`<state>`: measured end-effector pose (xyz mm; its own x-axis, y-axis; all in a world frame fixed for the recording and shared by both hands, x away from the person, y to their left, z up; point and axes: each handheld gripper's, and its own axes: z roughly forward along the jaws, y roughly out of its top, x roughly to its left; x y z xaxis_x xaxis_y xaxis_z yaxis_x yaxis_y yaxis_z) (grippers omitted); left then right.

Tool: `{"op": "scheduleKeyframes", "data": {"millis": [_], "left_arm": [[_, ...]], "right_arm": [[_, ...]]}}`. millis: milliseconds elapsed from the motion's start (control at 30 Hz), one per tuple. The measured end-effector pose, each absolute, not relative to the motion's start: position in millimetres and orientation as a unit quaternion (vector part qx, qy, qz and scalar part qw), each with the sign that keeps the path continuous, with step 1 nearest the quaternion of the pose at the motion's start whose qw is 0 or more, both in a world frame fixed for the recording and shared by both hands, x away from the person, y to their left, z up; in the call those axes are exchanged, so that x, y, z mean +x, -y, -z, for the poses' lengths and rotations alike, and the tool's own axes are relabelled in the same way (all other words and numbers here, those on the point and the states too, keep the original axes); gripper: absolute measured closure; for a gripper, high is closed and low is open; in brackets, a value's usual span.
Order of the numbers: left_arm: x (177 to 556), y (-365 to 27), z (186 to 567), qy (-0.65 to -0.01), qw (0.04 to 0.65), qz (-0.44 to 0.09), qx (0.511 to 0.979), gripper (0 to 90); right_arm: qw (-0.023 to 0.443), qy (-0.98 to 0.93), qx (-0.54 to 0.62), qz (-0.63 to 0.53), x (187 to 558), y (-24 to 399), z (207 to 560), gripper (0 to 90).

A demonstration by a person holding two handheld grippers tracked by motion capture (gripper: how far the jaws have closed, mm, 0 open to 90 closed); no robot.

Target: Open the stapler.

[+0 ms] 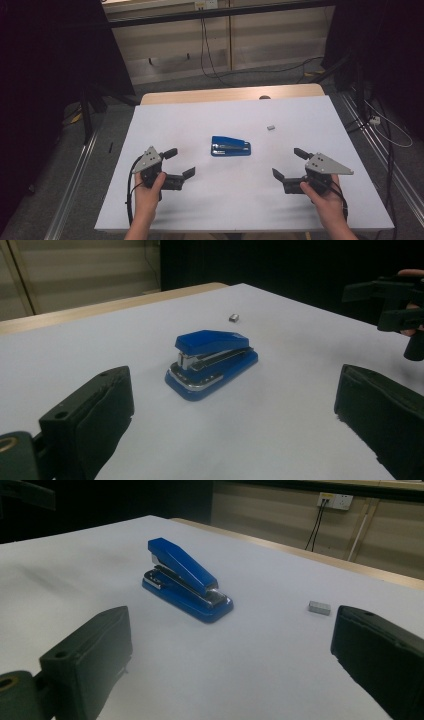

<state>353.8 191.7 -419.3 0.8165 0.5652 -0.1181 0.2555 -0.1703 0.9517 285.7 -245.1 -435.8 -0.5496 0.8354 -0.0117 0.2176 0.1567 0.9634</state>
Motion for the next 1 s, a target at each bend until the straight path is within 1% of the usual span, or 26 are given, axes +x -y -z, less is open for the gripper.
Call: {"op": "scheduleKeyframes", "data": {"millis": [133,433,567,833,1000], "left_arm": [[358.7,-186.4,419.6,-0.272,0.579,-0.134,0.757,2.8],[375.1,-178.5,417.4,-0.274,0.576,-0.121,0.761,3.0],[384.6,-171.1,418.9,-0.274,0.57,-0.125,0.764,3.1],[397.6,-159.3,420.4,-0.273,0.571,-0.107,0.767,3.2],[404.3,-156.9,422.4,-0.273,0.571,-0.108,0.766,3.5]], "right_arm": [[0.291,-0.7,0.372,-0.535,291.7,242.3,432.7,2.5],[0.289,-0.698,0.373,-0.539,301.3,243.6,428.9,2.6],[0.29,-0.696,0.375,-0.539,306.0,244.0,427.5,2.5],[0.288,-0.704,0.371,-0.533,313.3,237.1,427.4,2.5],[0.286,-0.707,0.366,-0.534,320.8,229.7,426.2,2.5]]}}
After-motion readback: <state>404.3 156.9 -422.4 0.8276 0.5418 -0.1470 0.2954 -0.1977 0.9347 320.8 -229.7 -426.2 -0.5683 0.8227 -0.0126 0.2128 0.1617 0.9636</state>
